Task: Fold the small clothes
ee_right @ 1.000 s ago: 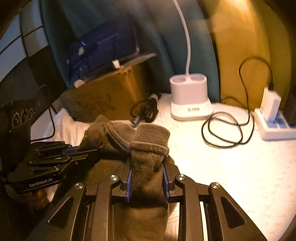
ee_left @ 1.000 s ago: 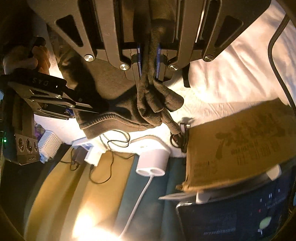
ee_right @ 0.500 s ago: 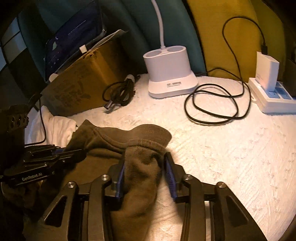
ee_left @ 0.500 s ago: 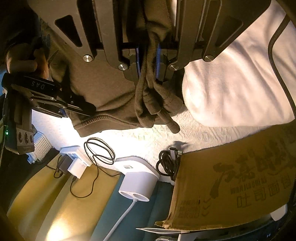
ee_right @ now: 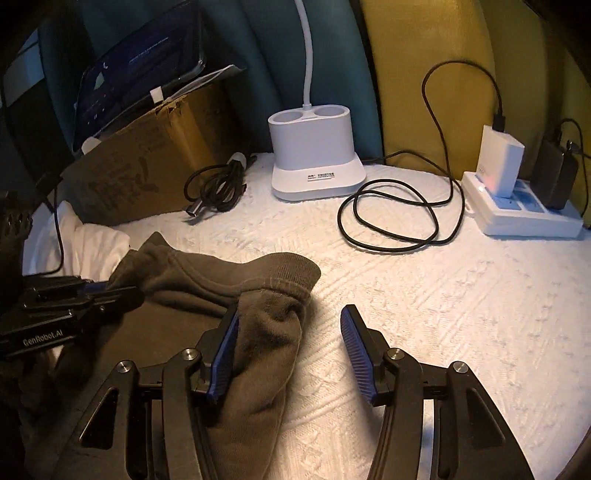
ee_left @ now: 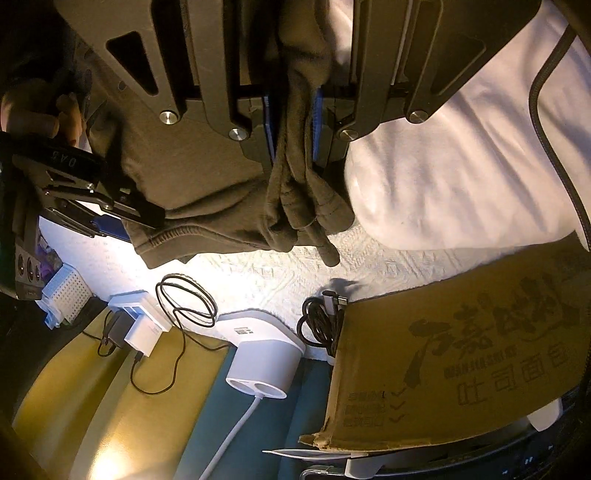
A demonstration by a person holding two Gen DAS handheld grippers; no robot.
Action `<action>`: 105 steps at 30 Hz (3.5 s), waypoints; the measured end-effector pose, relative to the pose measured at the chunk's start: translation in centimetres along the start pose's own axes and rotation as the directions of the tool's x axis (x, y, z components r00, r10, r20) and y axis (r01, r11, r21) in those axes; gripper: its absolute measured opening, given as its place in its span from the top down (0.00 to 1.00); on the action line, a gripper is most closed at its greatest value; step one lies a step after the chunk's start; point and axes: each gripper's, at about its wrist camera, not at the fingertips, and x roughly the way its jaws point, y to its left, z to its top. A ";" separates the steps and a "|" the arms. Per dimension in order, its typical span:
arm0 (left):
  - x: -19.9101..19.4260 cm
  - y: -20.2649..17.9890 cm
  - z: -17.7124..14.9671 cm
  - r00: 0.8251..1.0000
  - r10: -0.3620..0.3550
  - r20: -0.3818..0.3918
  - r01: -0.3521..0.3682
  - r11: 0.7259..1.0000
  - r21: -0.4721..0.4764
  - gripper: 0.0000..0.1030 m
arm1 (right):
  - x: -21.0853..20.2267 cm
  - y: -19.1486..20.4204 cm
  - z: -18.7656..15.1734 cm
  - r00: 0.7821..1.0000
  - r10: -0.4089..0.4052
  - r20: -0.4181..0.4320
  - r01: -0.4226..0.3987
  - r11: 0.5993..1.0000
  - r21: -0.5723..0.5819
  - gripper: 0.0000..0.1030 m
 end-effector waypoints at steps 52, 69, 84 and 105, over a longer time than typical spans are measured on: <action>-11.1 -6.5 -11.1 0.989 0.106 0.104 -0.106 0.994 -0.012 0.60 | -11.2 2.5 -10.6 0.993 -0.113 0.019 0.114 0.990 -0.081 0.41; -14.5 -13.6 -13.6 0.973 0.125 0.192 -0.136 0.990 0.046 0.29 | -20.0 -1.3 -15.8 0.975 -0.203 0.091 0.205 0.979 -0.013 0.41; -17.5 -20.1 -14.4 0.959 0.063 0.275 -0.102 0.986 0.131 0.18 | -29.4 -5.0 -19.5 0.926 -0.326 0.192 0.317 0.945 0.075 0.41; -23.9 -25.2 -13.3 0.895 0.027 0.445 -0.111 0.980 0.165 0.15 | -42.2 -3.9 -19.9 0.807 -0.401 0.434 0.391 0.913 0.118 0.15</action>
